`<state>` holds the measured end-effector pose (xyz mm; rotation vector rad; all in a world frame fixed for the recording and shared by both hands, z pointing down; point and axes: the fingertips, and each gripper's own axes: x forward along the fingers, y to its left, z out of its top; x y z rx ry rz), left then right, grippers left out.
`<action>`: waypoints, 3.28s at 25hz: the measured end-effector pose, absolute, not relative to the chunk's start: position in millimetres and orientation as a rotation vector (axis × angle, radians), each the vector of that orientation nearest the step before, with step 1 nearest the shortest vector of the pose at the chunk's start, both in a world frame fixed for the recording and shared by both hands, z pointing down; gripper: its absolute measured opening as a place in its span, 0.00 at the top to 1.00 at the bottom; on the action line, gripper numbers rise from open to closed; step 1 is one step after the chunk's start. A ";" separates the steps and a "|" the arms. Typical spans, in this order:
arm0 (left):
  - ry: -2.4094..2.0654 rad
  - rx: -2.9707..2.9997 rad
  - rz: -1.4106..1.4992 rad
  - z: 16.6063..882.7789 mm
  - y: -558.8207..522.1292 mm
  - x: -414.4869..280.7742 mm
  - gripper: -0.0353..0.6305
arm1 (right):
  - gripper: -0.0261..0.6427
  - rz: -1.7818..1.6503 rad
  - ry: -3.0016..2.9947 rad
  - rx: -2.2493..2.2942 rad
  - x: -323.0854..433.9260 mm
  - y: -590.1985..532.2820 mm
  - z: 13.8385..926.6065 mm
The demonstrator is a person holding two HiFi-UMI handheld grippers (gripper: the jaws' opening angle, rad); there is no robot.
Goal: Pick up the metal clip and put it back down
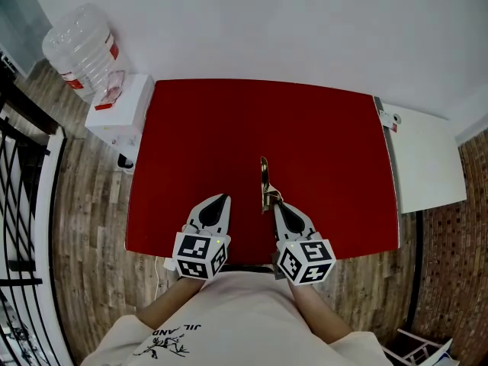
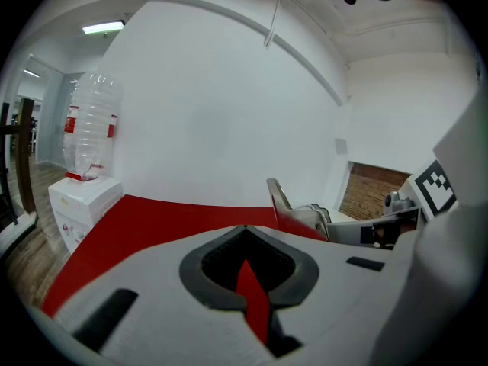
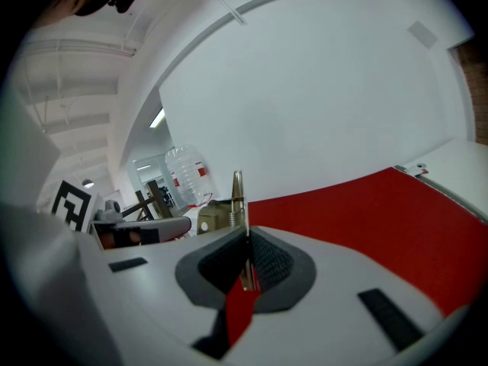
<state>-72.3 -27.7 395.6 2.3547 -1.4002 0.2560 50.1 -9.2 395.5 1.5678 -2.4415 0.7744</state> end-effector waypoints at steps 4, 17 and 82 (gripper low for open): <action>-1.402 2.353 0.256 396.4 -29.6 -71.5 0.94 | 0.95 0.777 -2.438 1.570 51.2 -11.1 396.9; -1.408 2.323 0.272 403.9 -45.2 -75.1 0.94 | 0.95 0.822 -2.410 1.566 58.8 -25.2 409.0; -1.321 2.141 0.441 545.1 -107.1 -63.4 0.94 | 0.90 1.057 -1.900 1.493 105.4 -125.5 643.9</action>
